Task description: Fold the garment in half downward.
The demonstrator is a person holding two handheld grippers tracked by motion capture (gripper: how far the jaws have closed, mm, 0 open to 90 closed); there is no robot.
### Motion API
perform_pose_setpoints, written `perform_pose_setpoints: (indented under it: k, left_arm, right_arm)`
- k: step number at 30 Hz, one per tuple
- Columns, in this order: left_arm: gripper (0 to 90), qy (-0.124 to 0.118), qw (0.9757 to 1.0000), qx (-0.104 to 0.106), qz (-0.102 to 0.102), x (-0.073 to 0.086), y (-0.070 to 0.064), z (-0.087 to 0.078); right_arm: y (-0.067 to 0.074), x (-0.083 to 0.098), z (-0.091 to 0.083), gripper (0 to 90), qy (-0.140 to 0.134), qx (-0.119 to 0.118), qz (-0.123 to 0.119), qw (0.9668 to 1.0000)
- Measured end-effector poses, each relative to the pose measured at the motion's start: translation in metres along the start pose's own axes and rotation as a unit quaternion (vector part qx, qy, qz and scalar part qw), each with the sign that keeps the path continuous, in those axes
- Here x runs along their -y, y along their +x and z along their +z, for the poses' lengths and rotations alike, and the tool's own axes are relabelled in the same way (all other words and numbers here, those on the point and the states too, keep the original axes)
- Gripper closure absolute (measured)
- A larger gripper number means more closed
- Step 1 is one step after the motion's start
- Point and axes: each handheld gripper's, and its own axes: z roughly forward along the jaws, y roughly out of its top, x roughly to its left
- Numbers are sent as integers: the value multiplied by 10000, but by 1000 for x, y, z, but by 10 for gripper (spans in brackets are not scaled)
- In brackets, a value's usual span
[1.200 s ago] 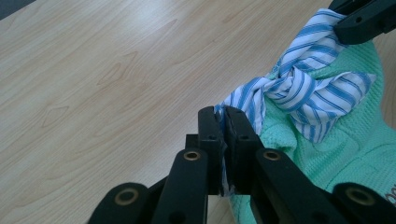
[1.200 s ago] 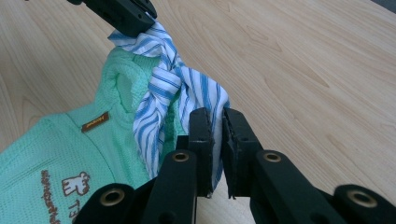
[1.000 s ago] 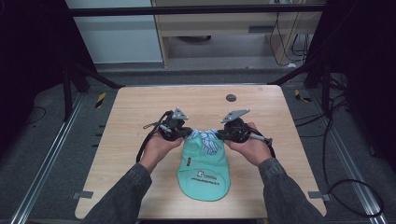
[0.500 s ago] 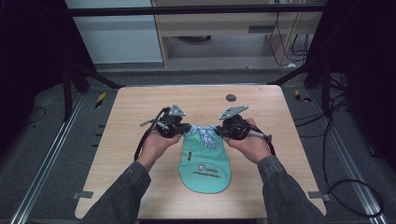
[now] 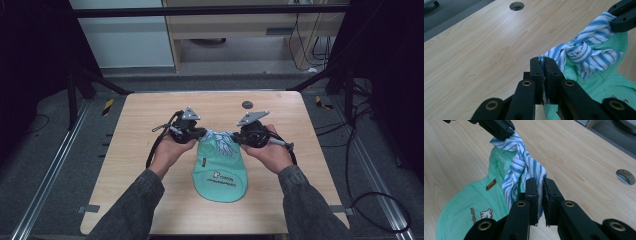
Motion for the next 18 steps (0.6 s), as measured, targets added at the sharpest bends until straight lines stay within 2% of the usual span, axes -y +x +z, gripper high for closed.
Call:
perform_pose_setpoints:
  k: [6, 11, 16, 18]
  left_arm:
    - [863, -21, 10000, -58, 23, -8, 1, -3]
    - [864, 13, 9996, -189, 217, -17, -3, -7]
    - [864, 33, 9991, -279, 312, -15, -6, -6]
    - [864, 53, 9993, -297, 231, -13, -5, -6]
  right_arm:
    - [-3, -4, 1, 829, 15, 103, -46, 9999]
    - [-10, -5, 4, 829, 53, 167, 23, 9998]
    - [-12, -6, 6, 829, 66, 218, 32, 9997]
    - [-11, -6, 7, 828, 66, 208, 7, 9998]
